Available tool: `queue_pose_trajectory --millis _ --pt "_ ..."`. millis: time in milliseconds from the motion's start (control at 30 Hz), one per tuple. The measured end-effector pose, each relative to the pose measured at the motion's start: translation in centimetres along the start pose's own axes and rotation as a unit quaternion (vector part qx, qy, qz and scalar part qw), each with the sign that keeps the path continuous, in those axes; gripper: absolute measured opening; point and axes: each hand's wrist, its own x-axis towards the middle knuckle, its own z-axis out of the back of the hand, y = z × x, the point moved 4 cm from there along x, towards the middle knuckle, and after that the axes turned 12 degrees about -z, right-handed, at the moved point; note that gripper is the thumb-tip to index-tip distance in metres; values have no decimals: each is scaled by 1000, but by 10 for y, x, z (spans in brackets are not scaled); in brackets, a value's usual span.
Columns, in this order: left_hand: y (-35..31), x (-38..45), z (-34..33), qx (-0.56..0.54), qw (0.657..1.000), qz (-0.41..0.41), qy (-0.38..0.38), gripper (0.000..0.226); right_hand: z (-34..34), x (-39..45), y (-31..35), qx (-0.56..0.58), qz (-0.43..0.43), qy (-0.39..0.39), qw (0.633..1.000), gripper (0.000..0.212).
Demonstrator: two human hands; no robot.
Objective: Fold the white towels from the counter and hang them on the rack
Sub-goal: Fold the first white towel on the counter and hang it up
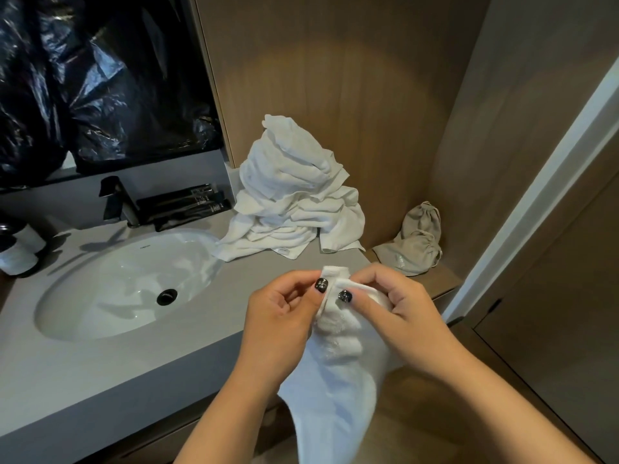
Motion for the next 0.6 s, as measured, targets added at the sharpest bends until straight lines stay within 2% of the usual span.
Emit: queue_pose_trajectory --millis 167,267,400,600 --pt "-3 -3 -4 12 1000 -7 23 26 5 3 8 -8 21 -4 1000 8" --pt "-4 -3 -6 28 999 -19 35 28 10 2 8 -20 24 -40 999 4" --pt "-4 -2 -9 54 996 -33 56 32 13 1 6 -13 18 -72 997 4" --pt "-9 -2 -18 63 995 -46 59 32 14 -4 0 39 -26 -77 996 5"
